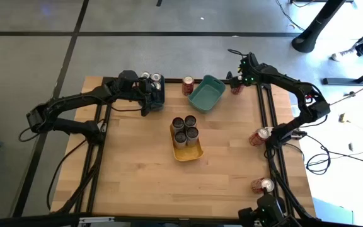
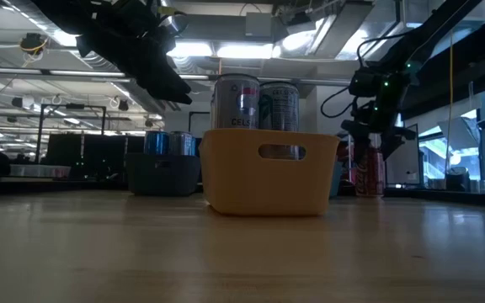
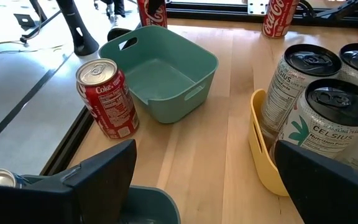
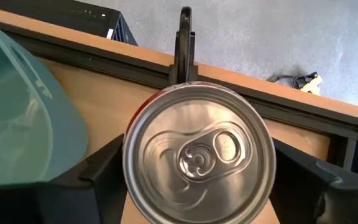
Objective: Sort soda cans
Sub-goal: Put the top right red soda can into the green bin
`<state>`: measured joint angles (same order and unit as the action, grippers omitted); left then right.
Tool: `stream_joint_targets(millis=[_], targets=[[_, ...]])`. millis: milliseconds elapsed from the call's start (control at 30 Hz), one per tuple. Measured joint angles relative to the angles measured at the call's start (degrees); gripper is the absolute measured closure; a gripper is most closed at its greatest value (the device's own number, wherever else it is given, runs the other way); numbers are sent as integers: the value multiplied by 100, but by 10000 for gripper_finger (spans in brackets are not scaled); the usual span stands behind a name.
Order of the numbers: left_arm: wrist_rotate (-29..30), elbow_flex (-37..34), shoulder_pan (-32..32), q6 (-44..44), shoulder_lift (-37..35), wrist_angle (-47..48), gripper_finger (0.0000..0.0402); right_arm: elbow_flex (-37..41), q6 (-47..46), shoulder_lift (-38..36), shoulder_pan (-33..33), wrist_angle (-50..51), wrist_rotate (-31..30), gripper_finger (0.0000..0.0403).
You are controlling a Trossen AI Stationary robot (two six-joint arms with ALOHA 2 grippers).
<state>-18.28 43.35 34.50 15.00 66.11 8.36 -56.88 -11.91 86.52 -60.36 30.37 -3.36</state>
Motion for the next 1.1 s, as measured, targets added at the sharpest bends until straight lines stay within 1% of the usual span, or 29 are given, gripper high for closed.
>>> stream_joint_targets(millis=[133,367,500,700,867,967,1100], targets=[[2,0,0,13,0,-9,31,-273,136,-6,16,412,2,116],[0,0,0,20,9,-99,31,-1295,193,-61,442,820,-84,116],[2,0,0,20,9,-140,31,-1618,194,-57,810,616,-117,113],[0,0,0,20,9,-140,31,-1633,184,62,1385,342,-72,113],[2,0,0,-16,52,-136,31,-1633,180,279,1774,377,-39,113],[0,2,0,-25,157,-155,31,-1633,184,479,1926,365,-39,113],[0,2,0,-95,335,-155,31,-1630,189,799,1967,402,-54,113]])
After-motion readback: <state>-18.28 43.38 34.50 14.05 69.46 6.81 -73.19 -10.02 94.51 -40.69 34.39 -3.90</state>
